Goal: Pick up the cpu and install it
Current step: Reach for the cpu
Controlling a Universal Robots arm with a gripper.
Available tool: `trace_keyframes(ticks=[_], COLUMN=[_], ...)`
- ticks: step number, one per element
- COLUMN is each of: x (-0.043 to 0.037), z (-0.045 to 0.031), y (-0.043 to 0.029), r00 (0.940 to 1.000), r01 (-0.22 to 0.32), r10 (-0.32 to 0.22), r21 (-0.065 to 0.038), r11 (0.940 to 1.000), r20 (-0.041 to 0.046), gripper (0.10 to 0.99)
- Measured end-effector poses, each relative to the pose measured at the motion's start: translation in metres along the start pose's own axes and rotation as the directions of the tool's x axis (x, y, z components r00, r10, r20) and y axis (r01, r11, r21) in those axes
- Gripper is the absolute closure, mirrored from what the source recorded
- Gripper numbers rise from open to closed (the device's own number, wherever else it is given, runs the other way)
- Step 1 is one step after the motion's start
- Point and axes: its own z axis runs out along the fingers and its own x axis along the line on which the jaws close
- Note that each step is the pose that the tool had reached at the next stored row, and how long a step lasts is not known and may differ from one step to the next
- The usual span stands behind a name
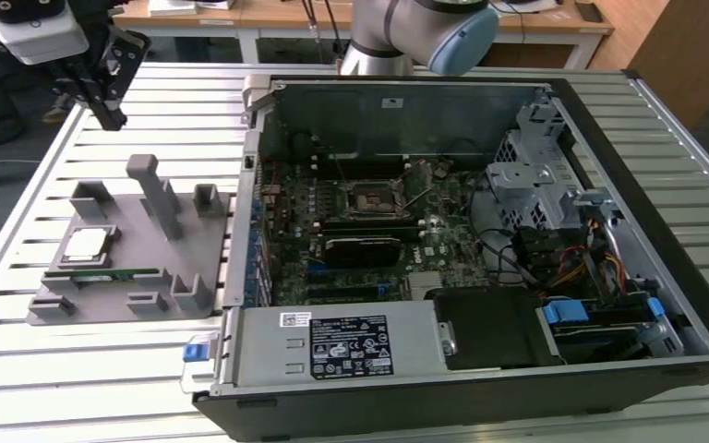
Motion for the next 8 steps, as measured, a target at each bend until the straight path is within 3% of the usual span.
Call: trace_keyframes(ticks=[8], x=[0.0111], z=[0.0005], y=[-0.0022], r00=[1.0], r01=[-0.001], r10=[0.001], r21=[0.0], r11=[1.0], r20=[0.0], gripper=[0.976])
